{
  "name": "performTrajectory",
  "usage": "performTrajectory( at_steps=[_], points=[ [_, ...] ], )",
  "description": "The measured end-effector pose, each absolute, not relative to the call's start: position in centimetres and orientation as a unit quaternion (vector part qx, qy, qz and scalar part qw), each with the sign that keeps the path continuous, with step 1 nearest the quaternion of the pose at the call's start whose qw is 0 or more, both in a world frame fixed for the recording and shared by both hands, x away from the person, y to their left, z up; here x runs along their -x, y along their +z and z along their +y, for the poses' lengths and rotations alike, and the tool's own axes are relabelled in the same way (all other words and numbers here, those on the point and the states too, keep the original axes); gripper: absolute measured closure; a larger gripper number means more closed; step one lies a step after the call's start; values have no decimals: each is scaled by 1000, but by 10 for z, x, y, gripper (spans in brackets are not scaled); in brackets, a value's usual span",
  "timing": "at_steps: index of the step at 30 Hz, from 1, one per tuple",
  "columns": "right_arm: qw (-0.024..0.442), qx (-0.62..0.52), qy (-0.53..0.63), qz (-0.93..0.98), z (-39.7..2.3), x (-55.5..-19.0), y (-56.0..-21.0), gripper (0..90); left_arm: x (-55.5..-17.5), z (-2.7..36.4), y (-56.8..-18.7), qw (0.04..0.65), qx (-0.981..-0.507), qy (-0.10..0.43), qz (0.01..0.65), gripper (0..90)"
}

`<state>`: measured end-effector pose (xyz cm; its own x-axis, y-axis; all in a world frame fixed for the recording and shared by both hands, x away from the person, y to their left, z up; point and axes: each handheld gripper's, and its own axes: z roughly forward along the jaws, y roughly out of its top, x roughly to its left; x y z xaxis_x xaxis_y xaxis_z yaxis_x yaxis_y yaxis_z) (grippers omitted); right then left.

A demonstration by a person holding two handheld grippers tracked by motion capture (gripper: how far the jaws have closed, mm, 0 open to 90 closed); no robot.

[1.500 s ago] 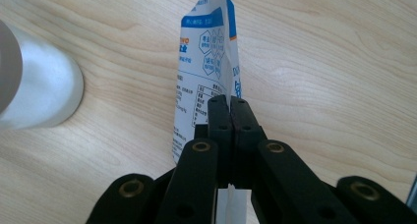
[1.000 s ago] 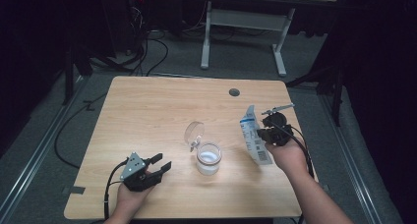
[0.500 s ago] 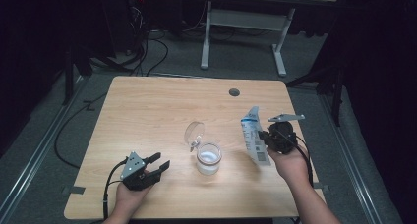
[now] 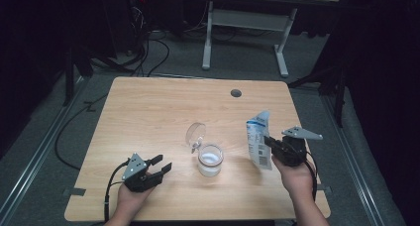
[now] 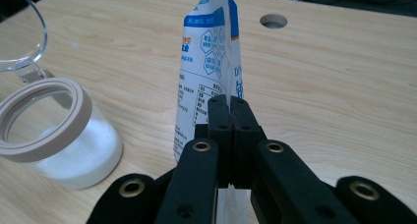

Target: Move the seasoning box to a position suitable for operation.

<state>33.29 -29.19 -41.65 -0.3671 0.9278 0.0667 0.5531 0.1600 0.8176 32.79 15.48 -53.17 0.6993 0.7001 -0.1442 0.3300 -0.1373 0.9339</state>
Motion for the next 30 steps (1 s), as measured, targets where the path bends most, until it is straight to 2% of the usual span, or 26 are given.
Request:
performTrajectory(
  at_steps=[21, 30],
  points=[
    [287, -484, 485, 669, -293, -317, -455, 900, -325, 153, -532, 553, -739, 175, 341, 482],
    [291, -471, 513, 656, -297, -315, -466, 900, -323, 153, -532, 550, -739, 183, 343, 481]
  ],
)
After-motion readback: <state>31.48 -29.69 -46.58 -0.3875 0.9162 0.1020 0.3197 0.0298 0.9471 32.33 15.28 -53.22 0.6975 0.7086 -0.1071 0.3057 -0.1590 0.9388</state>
